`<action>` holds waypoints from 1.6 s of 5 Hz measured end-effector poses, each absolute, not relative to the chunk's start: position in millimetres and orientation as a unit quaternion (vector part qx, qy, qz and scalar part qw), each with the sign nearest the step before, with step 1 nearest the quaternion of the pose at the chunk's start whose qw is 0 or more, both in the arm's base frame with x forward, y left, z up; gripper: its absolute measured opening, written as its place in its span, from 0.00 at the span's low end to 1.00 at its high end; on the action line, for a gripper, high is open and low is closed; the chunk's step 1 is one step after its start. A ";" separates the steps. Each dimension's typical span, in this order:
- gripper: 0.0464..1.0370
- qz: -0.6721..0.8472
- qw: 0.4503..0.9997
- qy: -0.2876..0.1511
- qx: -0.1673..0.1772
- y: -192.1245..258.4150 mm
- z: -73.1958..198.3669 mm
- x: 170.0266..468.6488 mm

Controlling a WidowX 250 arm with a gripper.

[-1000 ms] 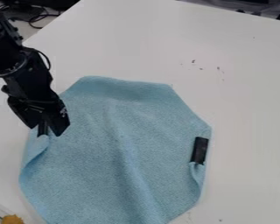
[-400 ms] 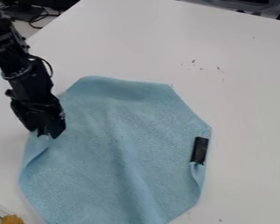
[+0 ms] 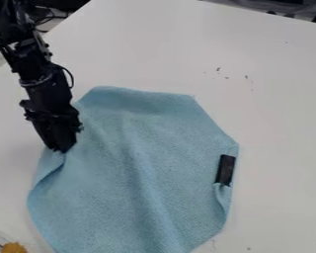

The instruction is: Fold the cloth from left to right

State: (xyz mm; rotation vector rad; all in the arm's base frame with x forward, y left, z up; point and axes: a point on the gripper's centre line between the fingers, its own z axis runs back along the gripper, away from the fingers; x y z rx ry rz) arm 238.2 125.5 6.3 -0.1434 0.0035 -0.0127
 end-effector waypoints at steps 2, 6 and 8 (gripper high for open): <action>0.07 -0.012 0.997 -0.002 -0.076 125.4 5.5 241.0; 0.01 -0.104 0.994 -0.041 0.020 39.1 99.9 293.3; 0.03 -0.150 0.988 -0.022 -0.031 -60.4 65.9 326.6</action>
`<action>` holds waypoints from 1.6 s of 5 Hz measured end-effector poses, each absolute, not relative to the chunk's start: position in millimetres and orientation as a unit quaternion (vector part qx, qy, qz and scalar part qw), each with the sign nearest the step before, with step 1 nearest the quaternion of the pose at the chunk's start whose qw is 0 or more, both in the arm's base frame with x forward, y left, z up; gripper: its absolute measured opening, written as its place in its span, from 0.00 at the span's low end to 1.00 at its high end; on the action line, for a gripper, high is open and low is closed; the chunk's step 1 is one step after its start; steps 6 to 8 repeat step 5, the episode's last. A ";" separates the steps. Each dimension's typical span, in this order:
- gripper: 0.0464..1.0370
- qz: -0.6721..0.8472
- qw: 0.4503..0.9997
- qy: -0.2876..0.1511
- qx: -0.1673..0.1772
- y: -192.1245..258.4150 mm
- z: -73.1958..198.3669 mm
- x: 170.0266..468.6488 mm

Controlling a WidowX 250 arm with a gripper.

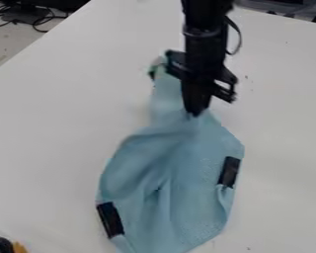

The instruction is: Fold the cloth from left to right

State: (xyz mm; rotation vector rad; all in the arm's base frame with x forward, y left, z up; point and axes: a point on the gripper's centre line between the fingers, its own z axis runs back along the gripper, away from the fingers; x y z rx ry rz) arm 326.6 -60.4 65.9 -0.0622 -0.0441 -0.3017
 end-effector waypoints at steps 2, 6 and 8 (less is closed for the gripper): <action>0.43 -0.146 0.985 -0.027 -0.092 -101.4 40.4 329.3; 0.97 -0.188 0.979 -0.051 -0.057 -110.7 64.1 333.5; 0.97 -0.188 0.979 -0.051 -0.057 -110.7 64.1 333.5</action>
